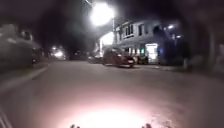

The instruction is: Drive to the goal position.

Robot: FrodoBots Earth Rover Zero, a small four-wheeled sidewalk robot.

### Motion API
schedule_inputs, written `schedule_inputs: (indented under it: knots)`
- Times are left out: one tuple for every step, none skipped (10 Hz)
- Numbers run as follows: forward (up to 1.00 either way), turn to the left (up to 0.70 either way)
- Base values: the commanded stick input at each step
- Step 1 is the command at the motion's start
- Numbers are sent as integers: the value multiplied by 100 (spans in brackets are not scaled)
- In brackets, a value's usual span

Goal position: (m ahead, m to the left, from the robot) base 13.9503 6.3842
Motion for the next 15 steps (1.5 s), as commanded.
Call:
schedule_inputs:
  knots:
    - [85,0]
    - [85,0]
    - [85,0]
    - [85,0]
    - [85,0]
    - [85,0]
    - [85,0]
    - [85,0]
    - [85,0]
    - [85,0]
    - [85,0]
    - [85,0]
    - [85,0]
    - [85,0]
    - [85,0]
